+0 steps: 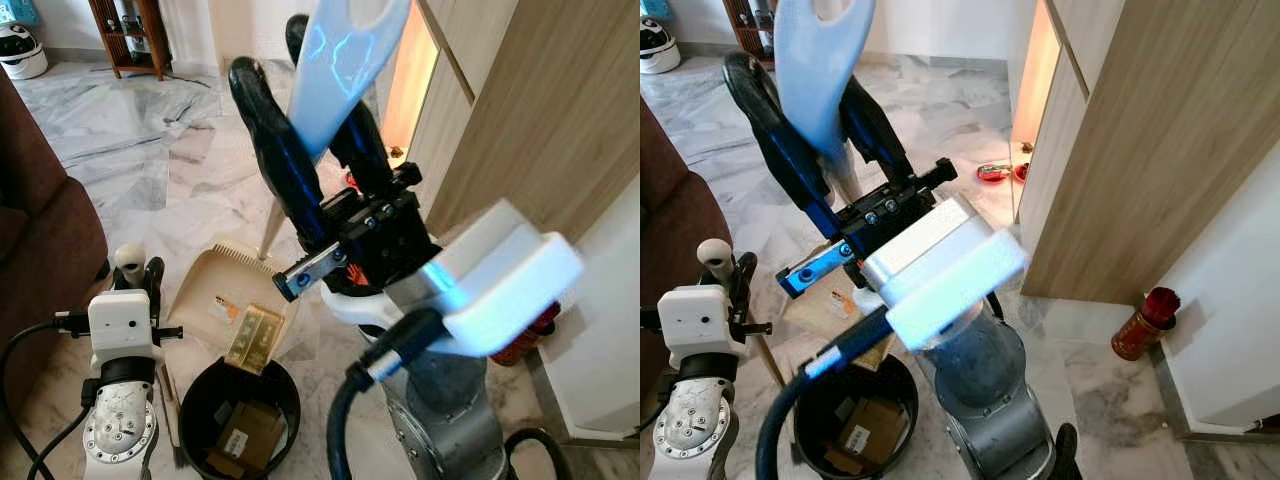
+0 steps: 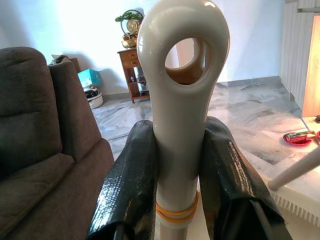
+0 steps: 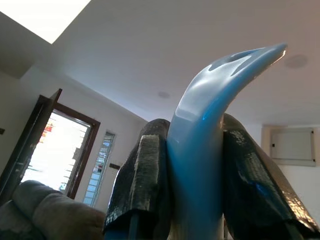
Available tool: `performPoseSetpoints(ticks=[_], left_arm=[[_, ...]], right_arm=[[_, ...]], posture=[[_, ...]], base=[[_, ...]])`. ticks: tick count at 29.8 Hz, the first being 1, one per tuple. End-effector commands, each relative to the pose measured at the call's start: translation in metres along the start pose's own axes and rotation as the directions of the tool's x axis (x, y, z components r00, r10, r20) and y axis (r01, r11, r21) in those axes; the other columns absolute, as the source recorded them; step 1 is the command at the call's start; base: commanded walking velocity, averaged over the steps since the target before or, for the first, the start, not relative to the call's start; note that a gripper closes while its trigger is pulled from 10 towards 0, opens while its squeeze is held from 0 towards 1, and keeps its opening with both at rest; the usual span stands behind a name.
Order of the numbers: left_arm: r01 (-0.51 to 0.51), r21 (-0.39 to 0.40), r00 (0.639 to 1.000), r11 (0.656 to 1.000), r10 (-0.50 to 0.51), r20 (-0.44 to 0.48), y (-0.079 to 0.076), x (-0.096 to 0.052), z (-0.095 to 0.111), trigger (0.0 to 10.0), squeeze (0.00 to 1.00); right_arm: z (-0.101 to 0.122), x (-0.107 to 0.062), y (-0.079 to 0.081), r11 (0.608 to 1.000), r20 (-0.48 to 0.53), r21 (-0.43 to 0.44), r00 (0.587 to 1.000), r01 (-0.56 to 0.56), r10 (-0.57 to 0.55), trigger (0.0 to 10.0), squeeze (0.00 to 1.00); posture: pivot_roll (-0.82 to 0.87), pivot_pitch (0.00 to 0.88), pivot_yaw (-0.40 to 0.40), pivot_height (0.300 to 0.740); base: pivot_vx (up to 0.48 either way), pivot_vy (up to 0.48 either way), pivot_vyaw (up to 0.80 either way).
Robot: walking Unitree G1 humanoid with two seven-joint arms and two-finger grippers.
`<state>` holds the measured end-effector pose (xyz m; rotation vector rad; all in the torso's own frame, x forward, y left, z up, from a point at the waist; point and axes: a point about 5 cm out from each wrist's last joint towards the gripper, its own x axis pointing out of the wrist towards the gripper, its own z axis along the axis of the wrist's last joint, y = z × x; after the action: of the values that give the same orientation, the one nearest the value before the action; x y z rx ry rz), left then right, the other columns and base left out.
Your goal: Sweep floor
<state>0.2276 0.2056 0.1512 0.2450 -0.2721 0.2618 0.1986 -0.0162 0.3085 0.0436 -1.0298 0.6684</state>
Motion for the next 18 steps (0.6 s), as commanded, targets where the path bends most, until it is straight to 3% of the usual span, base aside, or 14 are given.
performPoseSetpoints(ticks=[1,7,10,14,18], left_arm=[[-0.001,0.018,0.999,1.0,0.0,0.055,0.001,0.003,0.007,10.0,0.0],[0.004,0.017,0.999,1.0,-0.005,0.054,0.0,0.003,0.007,10.0,0.0],[0.01,0.015,0.999,1.0,-0.011,0.051,-0.002,0.002,0.006,10.0,0.0],[0.014,0.014,0.999,1.0,-0.014,0.048,-0.002,0.001,0.005,10.0,0.0],[0.017,0.012,0.999,1.0,-0.018,0.049,-0.003,0.001,0.005,10.0,0.0]], right_arm=[[0.011,0.004,-0.005,1.0,0.067,-0.012,0.998,0.013,-0.012,10.0,0.0],[0.001,0.001,-0.009,0.998,0.002,-0.048,0.999,0.034,-0.034,10.0,0.0],[-0.009,-0.005,-0.025,0.993,-0.059,-0.077,0.994,0.085,-0.09,10.0,0.0],[-0.009,-0.007,-0.029,0.99,-0.067,-0.085,0.99,0.116,-0.122,10.0,0.0],[-0.015,-0.011,-0.038,0.973,-0.114,-0.183,0.98,0.138,-0.16,10.0,0.0]], posture=[[0.09,0.101,-0.017,0.74],[0.08,0.093,-0.017,0.74],[0.08,0.088,-0.016,0.74],[0.07,0.071,-0.016,0.74],[0.07,0.066,-0.016,0.74]], base=[[0.0,0.0,0.0],[0.0,0.0,0.0],[0.0,0.0,0.0],[0.0,0.0,0.0],[0.0,0.0,0.0]])
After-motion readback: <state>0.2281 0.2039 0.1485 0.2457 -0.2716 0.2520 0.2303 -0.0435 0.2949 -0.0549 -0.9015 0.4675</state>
